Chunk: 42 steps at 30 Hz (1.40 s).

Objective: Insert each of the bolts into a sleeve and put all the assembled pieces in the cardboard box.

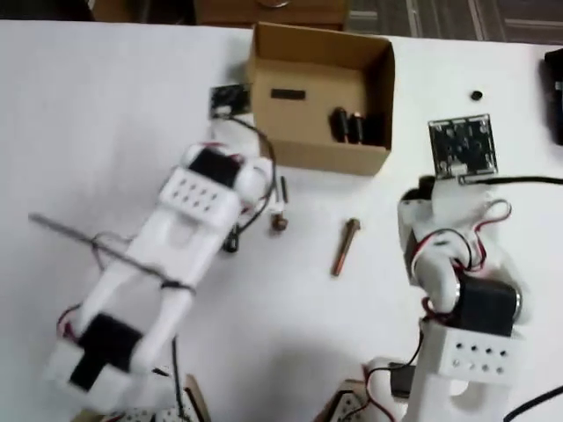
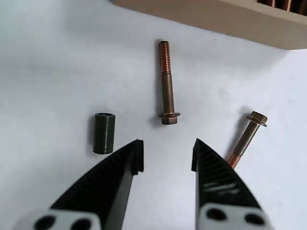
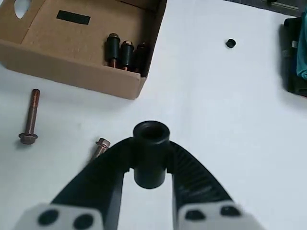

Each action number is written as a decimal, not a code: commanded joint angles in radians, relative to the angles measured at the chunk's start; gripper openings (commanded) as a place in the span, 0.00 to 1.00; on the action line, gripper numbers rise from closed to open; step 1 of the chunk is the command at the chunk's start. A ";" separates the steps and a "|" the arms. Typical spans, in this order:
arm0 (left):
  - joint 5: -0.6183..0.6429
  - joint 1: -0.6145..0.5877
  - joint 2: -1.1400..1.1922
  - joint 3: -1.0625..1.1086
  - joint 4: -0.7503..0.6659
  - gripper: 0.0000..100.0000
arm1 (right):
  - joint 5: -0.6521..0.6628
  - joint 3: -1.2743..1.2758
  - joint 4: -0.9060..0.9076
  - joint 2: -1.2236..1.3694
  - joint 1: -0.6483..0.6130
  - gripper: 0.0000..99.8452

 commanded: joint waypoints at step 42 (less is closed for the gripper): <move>0.095 -0.025 0.769 -0.700 0.296 0.02 | 0.084 0.023 0.044 -0.090 0.036 0.02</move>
